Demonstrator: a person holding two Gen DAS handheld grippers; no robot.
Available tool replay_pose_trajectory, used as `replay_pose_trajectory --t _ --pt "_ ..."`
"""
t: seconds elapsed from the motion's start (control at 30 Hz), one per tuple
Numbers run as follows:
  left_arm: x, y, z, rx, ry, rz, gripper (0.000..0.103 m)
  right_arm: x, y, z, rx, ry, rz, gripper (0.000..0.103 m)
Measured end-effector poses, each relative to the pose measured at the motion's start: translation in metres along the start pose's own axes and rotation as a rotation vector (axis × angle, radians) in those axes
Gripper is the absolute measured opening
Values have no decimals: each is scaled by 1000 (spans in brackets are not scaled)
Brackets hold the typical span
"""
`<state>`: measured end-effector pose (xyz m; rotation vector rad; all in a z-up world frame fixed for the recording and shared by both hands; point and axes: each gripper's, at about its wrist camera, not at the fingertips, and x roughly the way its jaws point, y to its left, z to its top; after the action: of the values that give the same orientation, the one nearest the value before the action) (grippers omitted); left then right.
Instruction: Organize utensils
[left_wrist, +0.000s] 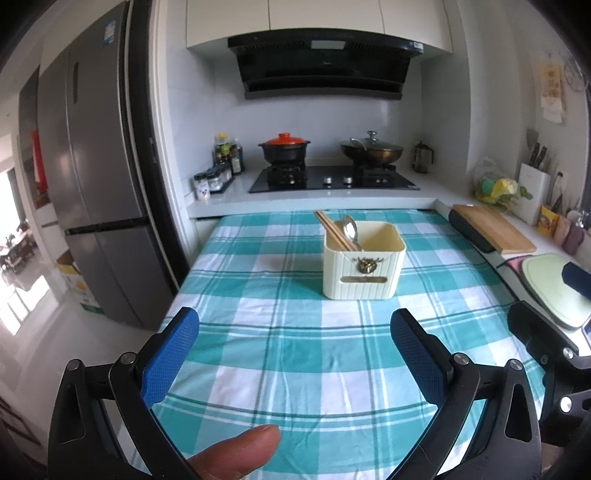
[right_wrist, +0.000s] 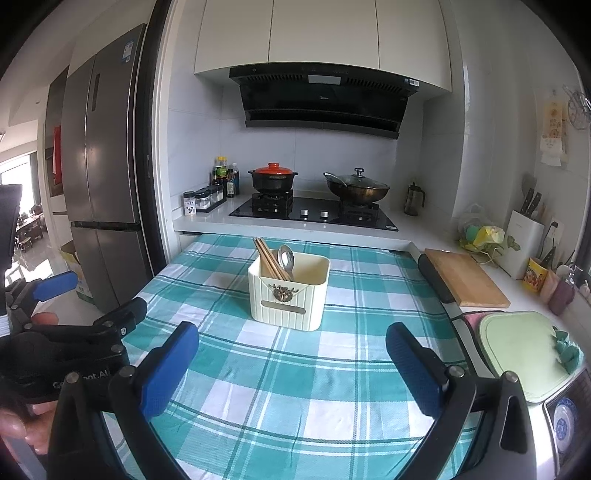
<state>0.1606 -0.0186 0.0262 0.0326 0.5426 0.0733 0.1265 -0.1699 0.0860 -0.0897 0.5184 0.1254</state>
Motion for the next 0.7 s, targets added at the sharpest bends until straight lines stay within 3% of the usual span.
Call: replay_pose_trajectory --t 0.7 --pt "1 -6 -1 12 4 4 103 4 -2 1 1 9 -20 103"
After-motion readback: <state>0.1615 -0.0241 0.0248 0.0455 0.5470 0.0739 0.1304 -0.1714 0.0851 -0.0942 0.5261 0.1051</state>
